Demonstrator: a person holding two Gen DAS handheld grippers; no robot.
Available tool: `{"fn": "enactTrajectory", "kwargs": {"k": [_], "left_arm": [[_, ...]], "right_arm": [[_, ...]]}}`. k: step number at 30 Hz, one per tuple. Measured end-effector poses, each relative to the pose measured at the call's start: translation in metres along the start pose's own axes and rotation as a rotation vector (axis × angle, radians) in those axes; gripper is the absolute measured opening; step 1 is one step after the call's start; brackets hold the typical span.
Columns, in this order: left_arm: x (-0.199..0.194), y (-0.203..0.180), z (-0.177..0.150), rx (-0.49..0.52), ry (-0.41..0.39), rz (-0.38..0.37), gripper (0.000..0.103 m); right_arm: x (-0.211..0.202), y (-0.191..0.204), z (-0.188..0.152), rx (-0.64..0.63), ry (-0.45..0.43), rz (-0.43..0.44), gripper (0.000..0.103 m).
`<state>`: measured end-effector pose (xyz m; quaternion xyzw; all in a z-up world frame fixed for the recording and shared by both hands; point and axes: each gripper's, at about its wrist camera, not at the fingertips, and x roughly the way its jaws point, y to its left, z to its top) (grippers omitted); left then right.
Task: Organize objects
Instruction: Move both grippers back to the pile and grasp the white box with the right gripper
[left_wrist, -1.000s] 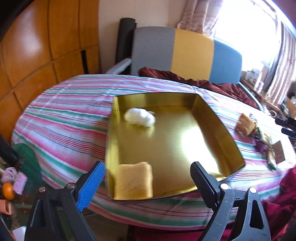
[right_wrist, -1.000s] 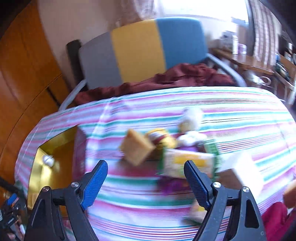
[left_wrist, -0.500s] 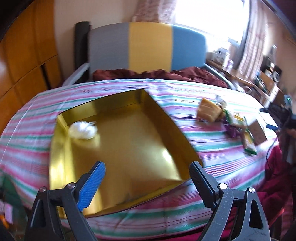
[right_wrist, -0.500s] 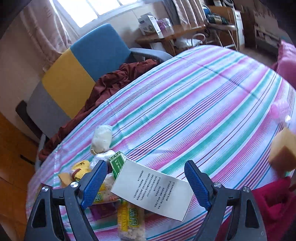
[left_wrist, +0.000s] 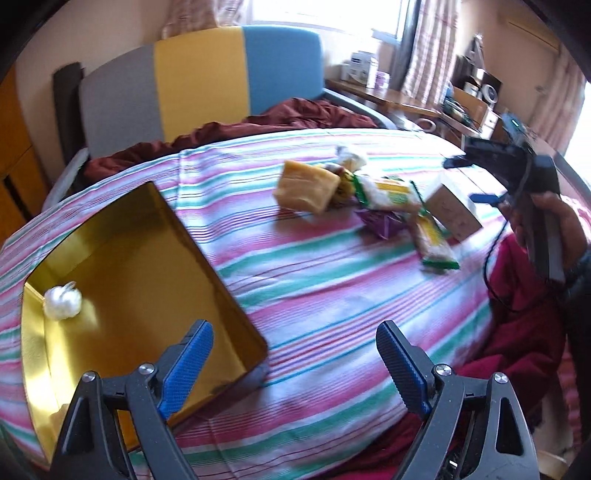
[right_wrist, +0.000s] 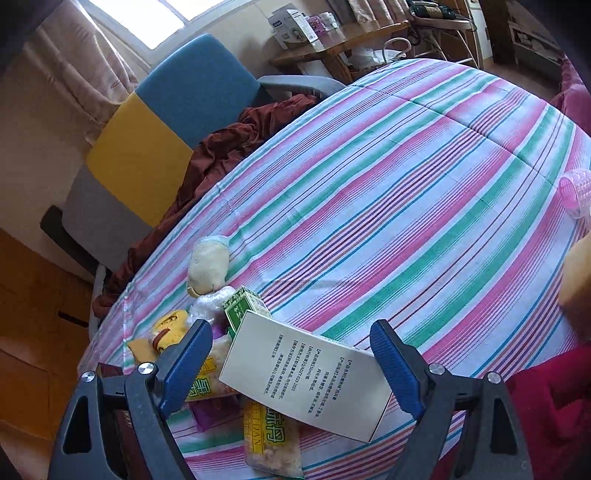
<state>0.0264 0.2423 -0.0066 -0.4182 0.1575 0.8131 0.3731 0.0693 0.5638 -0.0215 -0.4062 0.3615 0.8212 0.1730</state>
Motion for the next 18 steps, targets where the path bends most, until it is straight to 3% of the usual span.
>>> {"fn": "enactTrajectory", "kwargs": {"k": [4, 9, 16, 18], "left_arm": [[0.004, -0.004, -0.001, 0.018, 0.01, -0.025, 0.09], [0.006, -0.003, 0.005, 0.016, 0.01, -0.043, 0.091], [0.007, -0.009, 0.025, 0.067, -0.023, -0.056, 0.091], [0.007, -0.012, 0.031, 0.092, -0.033, -0.051, 0.091]], "right_arm": [[0.008, 0.025, 0.007, -0.152, 0.138, -0.018, 0.089], [0.02, 0.048, 0.007, -0.326, 0.252, -0.153, 0.089], [0.043, 0.054, -0.009, -0.492, 0.342, -0.354, 0.089], [0.045, 0.05, -0.011, -0.52, 0.324, -0.393, 0.081]]}}
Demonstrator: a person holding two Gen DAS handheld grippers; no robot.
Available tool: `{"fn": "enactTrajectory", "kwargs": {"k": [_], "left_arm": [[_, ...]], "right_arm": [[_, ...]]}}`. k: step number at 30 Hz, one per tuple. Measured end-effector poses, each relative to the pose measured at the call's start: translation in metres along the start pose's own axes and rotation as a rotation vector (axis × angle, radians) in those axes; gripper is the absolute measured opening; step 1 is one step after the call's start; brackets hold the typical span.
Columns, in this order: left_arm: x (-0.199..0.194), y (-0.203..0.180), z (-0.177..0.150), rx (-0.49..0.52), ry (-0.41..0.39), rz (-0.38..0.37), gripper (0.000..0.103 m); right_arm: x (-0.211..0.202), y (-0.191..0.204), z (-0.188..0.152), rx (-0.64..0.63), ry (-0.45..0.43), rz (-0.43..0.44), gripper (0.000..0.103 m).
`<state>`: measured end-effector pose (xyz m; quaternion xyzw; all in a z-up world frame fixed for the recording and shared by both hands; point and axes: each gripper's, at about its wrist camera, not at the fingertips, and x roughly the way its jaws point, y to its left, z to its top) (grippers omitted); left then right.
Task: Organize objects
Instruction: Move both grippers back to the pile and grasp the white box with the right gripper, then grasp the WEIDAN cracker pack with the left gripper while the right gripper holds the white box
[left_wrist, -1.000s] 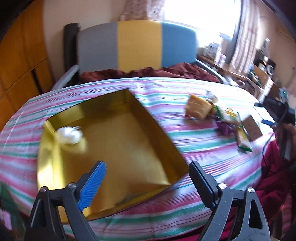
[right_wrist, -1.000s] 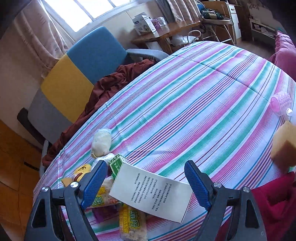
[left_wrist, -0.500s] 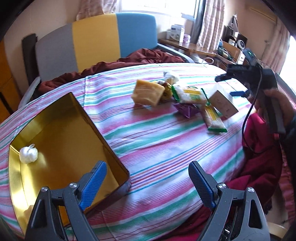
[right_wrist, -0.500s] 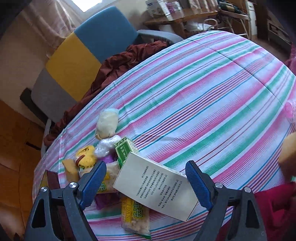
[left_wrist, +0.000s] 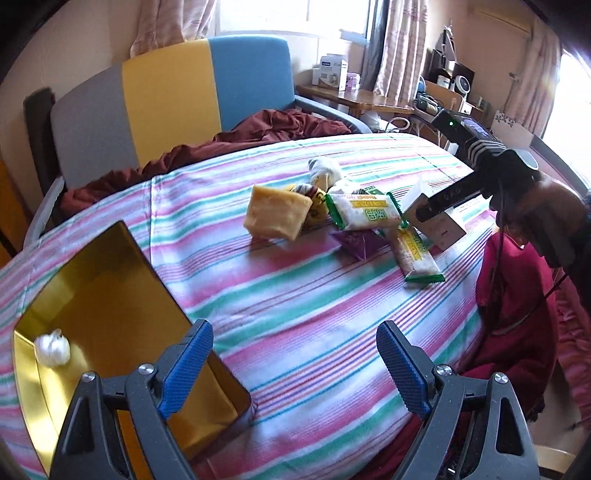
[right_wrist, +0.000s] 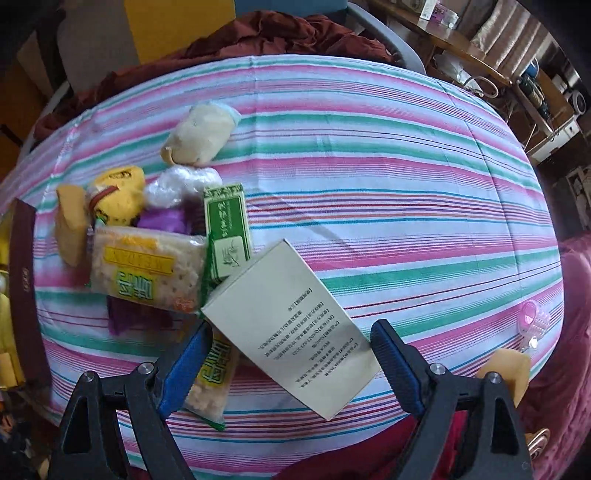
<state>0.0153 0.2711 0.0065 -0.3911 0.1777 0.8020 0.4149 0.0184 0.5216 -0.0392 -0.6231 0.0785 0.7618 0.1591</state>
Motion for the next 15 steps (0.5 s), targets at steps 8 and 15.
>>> {"fn": "enactTrajectory", "kwargs": {"k": [8, 15], "left_arm": [[0.014, -0.011, 0.018, 0.078, -0.004, 0.01, 0.091], [0.035, -0.022, 0.027, 0.134, 0.024, 0.037, 0.091]], "right_arm": [[-0.003, -0.046, -0.021, 0.301, -0.2, 0.2, 0.051], [-0.007, -0.072, -0.033, 0.484, -0.282, 0.34, 0.051]]}}
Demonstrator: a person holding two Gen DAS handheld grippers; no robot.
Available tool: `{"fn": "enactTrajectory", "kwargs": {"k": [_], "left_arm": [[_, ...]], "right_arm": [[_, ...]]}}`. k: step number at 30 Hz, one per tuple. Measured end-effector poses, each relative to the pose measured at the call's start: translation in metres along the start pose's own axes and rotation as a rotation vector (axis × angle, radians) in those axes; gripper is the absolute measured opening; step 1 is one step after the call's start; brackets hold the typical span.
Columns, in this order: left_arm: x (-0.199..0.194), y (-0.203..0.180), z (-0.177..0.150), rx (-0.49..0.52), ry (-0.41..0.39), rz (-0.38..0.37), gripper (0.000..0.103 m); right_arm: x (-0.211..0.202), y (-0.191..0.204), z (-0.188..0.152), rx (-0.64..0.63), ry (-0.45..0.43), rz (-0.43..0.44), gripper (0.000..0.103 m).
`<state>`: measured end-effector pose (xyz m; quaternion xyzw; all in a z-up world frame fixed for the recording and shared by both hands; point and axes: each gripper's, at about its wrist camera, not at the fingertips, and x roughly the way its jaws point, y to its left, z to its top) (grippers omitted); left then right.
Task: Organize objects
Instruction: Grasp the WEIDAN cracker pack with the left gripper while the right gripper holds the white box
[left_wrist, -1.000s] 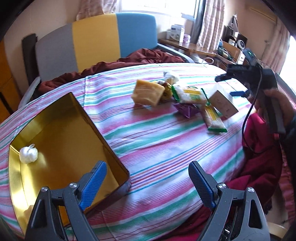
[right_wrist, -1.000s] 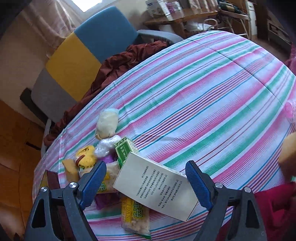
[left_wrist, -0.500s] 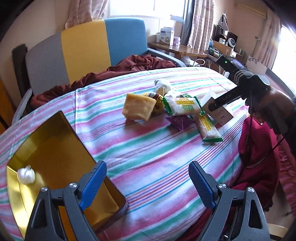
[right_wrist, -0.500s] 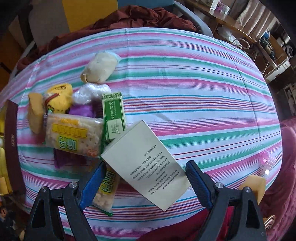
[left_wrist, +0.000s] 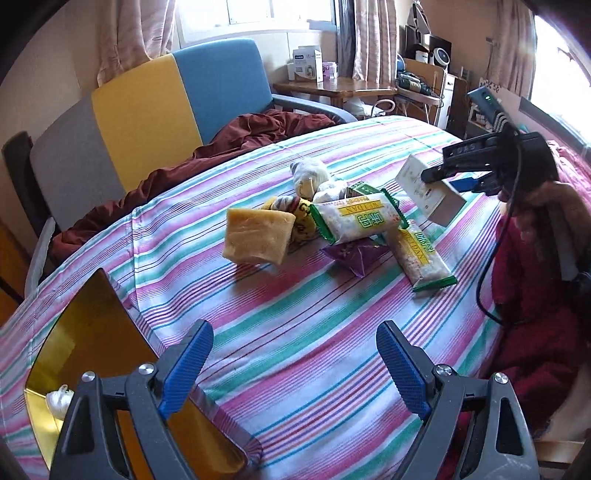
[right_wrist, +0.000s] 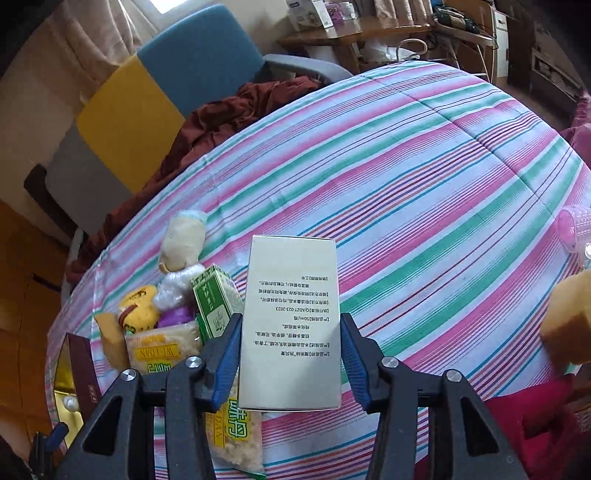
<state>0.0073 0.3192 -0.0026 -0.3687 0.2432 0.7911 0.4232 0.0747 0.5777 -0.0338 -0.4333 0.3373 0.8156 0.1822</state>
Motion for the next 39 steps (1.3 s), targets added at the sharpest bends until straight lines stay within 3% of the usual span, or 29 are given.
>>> {"fn": "enactTrajectory", "kwargs": {"k": [3, 8, 16, 24, 28, 32, 33, 35, 39], "left_arm": [[0.008, -0.003, 0.009, 0.021, 0.01, -0.002, 0.091], [0.022, -0.015, 0.038, 0.157, 0.0, 0.029, 0.091], [0.065, -0.052, 0.075, 0.432, 0.013, 0.029, 0.091], [0.11, -0.081, 0.094, 0.625, 0.093, -0.008, 0.092], [0.13, -0.084, 0.1, 0.655, 0.126, -0.018, 0.093], [0.144, -0.08, 0.108, 0.605, 0.144, -0.071, 0.09], [0.146, -0.079, 0.108, 0.583, 0.153, -0.093, 0.086], [0.15, -0.077, 0.109, 0.532, 0.184, -0.14, 0.054], [0.138, -0.072, 0.107, 0.438, 0.146, -0.155, 0.05]], "right_arm": [[0.002, 0.003, 0.0, -0.008, 0.006, -0.02, 0.051], [0.017, 0.004, 0.0, -0.021, 0.058, -0.074, 0.05], [0.022, 0.0, 0.001, -0.01, 0.071, -0.052, 0.052], [0.026, -0.001, -0.001, -0.003, 0.107, -0.02, 0.055], [0.028, -0.001, -0.001, -0.002, 0.117, -0.012, 0.056], [0.028, -0.002, -0.002, 0.0, 0.127, -0.005, 0.057], [0.029, -0.002, -0.002, 0.0, 0.13, -0.004, 0.057], [0.03, -0.001, -0.002, -0.002, 0.131, -0.003, 0.057], [0.03, -0.001, -0.001, -0.004, 0.126, -0.005, 0.056]]}}
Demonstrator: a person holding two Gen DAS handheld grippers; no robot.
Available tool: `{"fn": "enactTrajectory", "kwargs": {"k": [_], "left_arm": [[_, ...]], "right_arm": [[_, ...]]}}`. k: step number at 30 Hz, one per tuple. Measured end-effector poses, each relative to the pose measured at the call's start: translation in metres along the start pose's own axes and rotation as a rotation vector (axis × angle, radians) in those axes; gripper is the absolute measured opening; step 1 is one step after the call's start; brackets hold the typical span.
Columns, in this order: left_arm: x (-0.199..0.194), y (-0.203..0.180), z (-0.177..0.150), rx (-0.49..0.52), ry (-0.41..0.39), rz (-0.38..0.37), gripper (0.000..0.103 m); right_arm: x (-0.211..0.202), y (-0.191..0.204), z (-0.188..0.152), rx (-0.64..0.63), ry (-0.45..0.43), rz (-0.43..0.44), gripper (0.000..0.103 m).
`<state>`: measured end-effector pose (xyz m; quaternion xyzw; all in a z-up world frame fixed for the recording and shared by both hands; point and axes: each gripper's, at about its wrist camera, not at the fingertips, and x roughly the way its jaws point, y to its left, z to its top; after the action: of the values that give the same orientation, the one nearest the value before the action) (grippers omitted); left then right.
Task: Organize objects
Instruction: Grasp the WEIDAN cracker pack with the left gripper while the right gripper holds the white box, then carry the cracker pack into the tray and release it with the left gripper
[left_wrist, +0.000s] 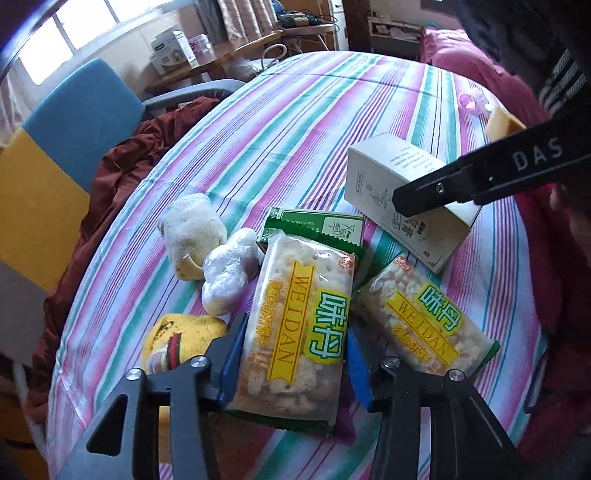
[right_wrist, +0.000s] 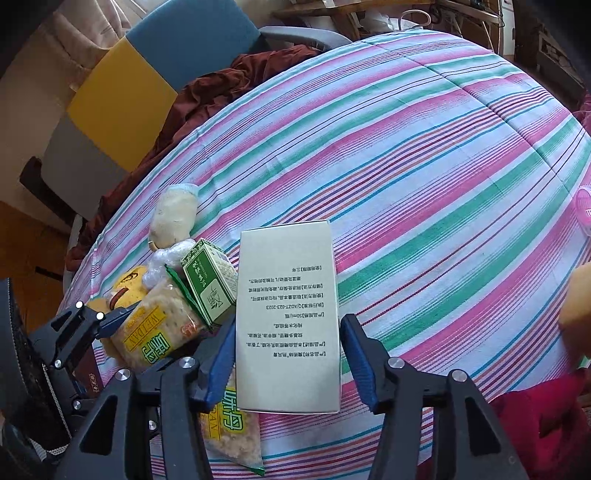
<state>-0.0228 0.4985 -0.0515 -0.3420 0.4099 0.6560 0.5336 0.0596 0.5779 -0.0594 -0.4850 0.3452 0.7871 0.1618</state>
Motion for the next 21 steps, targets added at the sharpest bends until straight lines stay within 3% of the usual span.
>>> {"fn": "enactTrajectory", "kwargs": {"k": [6, 12, 17, 21], "left_arm": [[-0.046, -0.007, -0.036, -0.176, -0.072, -0.007, 0.05], [-0.062, -0.026, -0.104, -0.403, -0.033, -0.019, 0.05], [-0.05, -0.04, -0.138, -0.492, 0.022, -0.001, 0.05], [-0.05, -0.049, -0.142, -0.491, -0.007, 0.045, 0.05]], "right_arm": [[0.001, 0.001, 0.0, -0.004, -0.002, -0.003, 0.056], [0.004, 0.003, 0.0, -0.017, 0.007, -0.013, 0.056], [0.005, 0.003, -0.001, -0.02, 0.017, -0.025, 0.058], [0.003, 0.003, -0.001, -0.019, 0.009, -0.039, 0.058]]}}
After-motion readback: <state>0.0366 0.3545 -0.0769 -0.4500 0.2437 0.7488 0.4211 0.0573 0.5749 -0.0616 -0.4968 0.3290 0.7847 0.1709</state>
